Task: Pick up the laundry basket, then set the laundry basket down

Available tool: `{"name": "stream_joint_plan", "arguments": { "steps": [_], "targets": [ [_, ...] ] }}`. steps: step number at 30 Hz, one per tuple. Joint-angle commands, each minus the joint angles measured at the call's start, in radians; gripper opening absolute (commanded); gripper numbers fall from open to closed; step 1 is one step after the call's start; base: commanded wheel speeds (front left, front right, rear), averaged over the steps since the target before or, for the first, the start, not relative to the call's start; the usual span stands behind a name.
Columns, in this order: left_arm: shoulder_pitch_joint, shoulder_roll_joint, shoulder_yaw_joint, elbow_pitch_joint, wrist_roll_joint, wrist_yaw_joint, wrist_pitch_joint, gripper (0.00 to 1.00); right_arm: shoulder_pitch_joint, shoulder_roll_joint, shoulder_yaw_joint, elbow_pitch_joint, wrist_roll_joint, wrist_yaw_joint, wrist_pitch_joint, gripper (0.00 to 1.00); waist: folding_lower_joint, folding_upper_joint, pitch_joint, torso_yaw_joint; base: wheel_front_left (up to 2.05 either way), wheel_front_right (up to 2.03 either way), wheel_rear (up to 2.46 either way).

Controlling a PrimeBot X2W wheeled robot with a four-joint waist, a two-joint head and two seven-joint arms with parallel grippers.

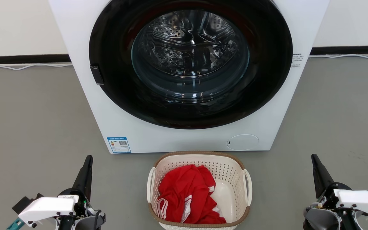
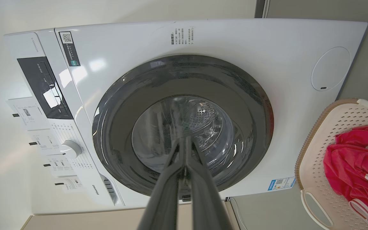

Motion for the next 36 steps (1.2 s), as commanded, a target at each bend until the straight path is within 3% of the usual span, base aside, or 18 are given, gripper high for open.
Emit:
{"name": "stream_joint_plan", "arguments": {
  "steps": [1,13,14,21,26,36],
  "targets": [
    [-0.017,0.015,0.030,-0.030,-0.005,-0.006,0.006,0.00,-0.023,-0.004,0.019,-0.031,0.007,0.007,0.007,0.00,0.0000,0.0000,0.000,0.000,0.00,0.00,0.00],
    [-0.017,0.015,0.030,-0.030,-0.005,-0.006,0.006,0.00,-0.023,-0.004,0.019,-0.031,0.007,0.007,0.007,0.00,0.0000,0.0000,0.000,0.000,0.00,0.00,0.00],
    [0.001,-0.001,0.000,0.004,0.000,0.000,-0.001,1.00,0.001,0.000,0.001,0.004,0.000,0.000,0.000,1.00,0.0000,0.0000,0.000,0.000,0.00,0.00,0.00],
    [0.006,-0.001,-0.014,-0.002,-0.007,0.000,-0.020,1.00,0.006,0.000,0.019,-0.004,0.000,0.000,-0.018,1.00,0.0021,0.0000,-0.001,0.001,0.00,0.00,0.00],
    [0.012,0.000,-0.025,-0.013,-0.010,0.000,-0.035,1.00,0.010,0.000,0.035,-0.012,-0.010,0.000,-0.034,1.00,0.0001,0.0000,0.001,0.002,0.00,0.00,0.00],
    [0.018,0.001,-0.038,-0.019,0.053,-0.001,-0.068,1.00,0.011,-0.002,0.059,-0.021,-0.092,0.001,-0.066,1.00,0.0000,0.0000,0.003,0.004,0.00,0.00,0.00]
  ]
}}
